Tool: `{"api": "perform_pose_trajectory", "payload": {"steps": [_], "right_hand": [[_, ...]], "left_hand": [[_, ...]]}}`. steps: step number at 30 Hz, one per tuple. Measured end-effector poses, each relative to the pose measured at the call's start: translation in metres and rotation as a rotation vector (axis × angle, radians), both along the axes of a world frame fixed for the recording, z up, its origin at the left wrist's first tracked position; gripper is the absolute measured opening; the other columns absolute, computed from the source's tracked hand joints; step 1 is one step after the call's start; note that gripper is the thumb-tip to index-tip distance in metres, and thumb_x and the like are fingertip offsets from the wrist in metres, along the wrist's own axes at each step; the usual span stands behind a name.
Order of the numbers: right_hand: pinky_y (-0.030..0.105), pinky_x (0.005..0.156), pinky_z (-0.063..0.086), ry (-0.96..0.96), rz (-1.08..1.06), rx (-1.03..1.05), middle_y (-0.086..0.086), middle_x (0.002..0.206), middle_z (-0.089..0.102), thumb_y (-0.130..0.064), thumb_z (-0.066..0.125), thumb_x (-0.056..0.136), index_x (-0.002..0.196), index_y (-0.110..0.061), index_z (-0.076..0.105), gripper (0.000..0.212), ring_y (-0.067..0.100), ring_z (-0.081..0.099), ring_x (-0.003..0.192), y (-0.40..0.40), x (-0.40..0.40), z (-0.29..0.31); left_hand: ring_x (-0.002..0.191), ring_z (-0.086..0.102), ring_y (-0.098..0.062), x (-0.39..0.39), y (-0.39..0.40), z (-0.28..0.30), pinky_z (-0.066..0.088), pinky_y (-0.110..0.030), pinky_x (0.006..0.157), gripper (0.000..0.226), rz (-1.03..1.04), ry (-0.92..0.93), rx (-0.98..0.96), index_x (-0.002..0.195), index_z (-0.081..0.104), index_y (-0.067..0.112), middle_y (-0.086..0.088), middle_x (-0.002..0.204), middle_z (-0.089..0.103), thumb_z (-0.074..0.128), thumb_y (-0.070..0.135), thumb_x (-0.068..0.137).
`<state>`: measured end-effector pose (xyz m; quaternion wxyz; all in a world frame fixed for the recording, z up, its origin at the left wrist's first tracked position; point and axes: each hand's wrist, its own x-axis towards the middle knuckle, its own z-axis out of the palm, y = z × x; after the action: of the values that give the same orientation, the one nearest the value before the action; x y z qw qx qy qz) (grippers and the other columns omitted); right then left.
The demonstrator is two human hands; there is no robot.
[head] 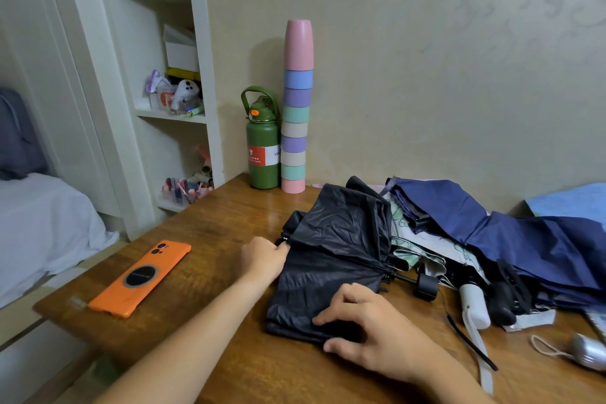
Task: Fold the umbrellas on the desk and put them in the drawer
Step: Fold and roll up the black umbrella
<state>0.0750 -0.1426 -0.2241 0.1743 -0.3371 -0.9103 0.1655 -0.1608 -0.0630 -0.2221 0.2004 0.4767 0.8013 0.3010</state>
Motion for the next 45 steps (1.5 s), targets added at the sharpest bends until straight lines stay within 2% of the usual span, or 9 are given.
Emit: {"api": "perform_pose_trajectory", "payload": {"steps": [5, 13, 22, 26, 28, 30, 33, 39, 45], "right_hand": [[0.022, 0.084, 0.05, 0.012, 0.04, -0.047, -0.017, 0.108, 0.058, -0.039, 0.071, 0.091, 0.124, -0.037, 0.07, 0.033, 0.002, 0.059, 0.099, -0.001, -0.002, 0.003], [0.014, 0.075, 0.044, 0.05, 0.065, -0.12, -0.016, 0.102, 0.063, -0.042, 0.07, 0.093, 0.111, -0.035, 0.078, 0.021, 0.005, 0.063, 0.093, -0.003, -0.002, 0.003], [0.025, 0.081, 0.051, 0.075, 0.051, -0.169, -0.016, 0.1, 0.061, -0.043, 0.066, 0.096, 0.11, -0.035, 0.079, 0.02, 0.008, 0.063, 0.094, -0.003, -0.002, 0.0], [0.029, 0.084, 0.051, 0.087, 0.057, -0.157, -0.015, 0.099, 0.063, -0.04, 0.067, 0.097, 0.11, -0.035, 0.079, 0.019, 0.008, 0.063, 0.095, -0.001, -0.002, -0.002], [0.03, 0.084, 0.051, 0.094, 0.059, -0.158, -0.014, 0.099, 0.064, -0.039, 0.067, 0.097, 0.11, -0.034, 0.079, 0.019, 0.009, 0.063, 0.095, 0.0, -0.003, -0.002], [0.027, 0.083, 0.05, 0.096, 0.062, -0.166, -0.012, 0.098, 0.063, -0.039, 0.067, 0.097, 0.11, -0.033, 0.079, 0.019, 0.011, 0.062, 0.095, -0.001, -0.002, -0.002], [0.017, 0.079, 0.045, 0.108, 0.059, -0.208, -0.013, 0.098, 0.062, -0.039, 0.067, 0.098, 0.111, -0.032, 0.079, 0.02, 0.01, 0.061, 0.092, -0.001, 0.0, -0.001], [0.028, 0.085, 0.051, 0.178, -0.009, -0.021, -0.015, 0.102, 0.064, -0.035, 0.063, 0.098, 0.108, -0.03, 0.077, 0.018, 0.007, 0.063, 0.096, -0.001, -0.003, -0.002], [0.026, 0.093, 0.047, 0.0, -0.372, 0.068, -0.017, 0.111, 0.046, -0.06, 0.061, 0.089, 0.116, -0.035, 0.058, 0.038, 0.006, 0.048, 0.107, 0.016, 0.009, -0.018]], "left_hand": [[0.069, 0.057, -0.02, 0.01, 0.0, 0.003, 0.039, -0.028, 0.051, 0.041, 0.083, 0.06, 0.006, 0.082, 0.071, 0.014, -0.002, 0.082, 0.064, 0.063, 0.05, 0.097], [0.079, 0.067, -0.027, 0.019, 0.0, -0.006, 0.059, -0.037, 0.072, 0.038, 0.067, 0.176, 0.071, 0.077, 0.069, 0.014, -0.005, 0.085, 0.069, 0.057, 0.043, 0.098], [0.099, 0.063, -0.028, 0.02, -0.02, 0.027, 0.048, -0.033, 0.075, 0.031, -0.118, 0.314, -0.106, 0.104, 0.067, 0.012, -0.007, 0.106, 0.066, 0.05, 0.038, 0.101], [0.103, 0.061, -0.02, 0.036, -0.066, 0.028, 0.047, -0.033, 0.085, 0.017, -0.228, 0.732, 0.335, 0.109, 0.059, 0.021, 0.001, 0.109, 0.062, 0.055, 0.036, 0.1], [0.094, 0.059, -0.014, 0.038, -0.073, 0.017, 0.047, -0.029, 0.079, 0.01, -0.532, 0.624, 0.547, 0.096, 0.056, 0.025, 0.008, 0.098, 0.057, 0.061, 0.034, 0.098], [0.111, 0.055, -0.009, 0.033, -0.065, 0.0, 0.049, -0.029, 0.093, 0.016, -0.748, 0.507, 0.511, 0.112, 0.064, 0.027, 0.011, 0.115, 0.06, 0.061, 0.035, 0.099], [0.148, 0.03, -0.003, 0.019, -0.049, -0.024, 0.029, -0.026, 0.121, 0.044, -0.89, 0.491, 0.388, 0.15, 0.051, 0.032, 0.013, 0.157, 0.043, 0.048, 0.038, 0.107], [0.153, -0.018, 0.003, 0.01, -0.052, -0.035, -0.008, -0.027, 0.126, 0.078, -1.026, 0.608, 0.193, 0.164, 0.006, 0.04, 0.019, 0.17, -0.005, -0.004, 0.072, 0.093], [0.15, -0.028, 0.002, 0.01, -0.053, -0.035, -0.012, -0.034, 0.126, 0.074, -1.037, 0.664, 0.12, 0.162, -0.006, 0.042, 0.02, 0.169, -0.017, 0.021, 0.074, 0.101]]}}
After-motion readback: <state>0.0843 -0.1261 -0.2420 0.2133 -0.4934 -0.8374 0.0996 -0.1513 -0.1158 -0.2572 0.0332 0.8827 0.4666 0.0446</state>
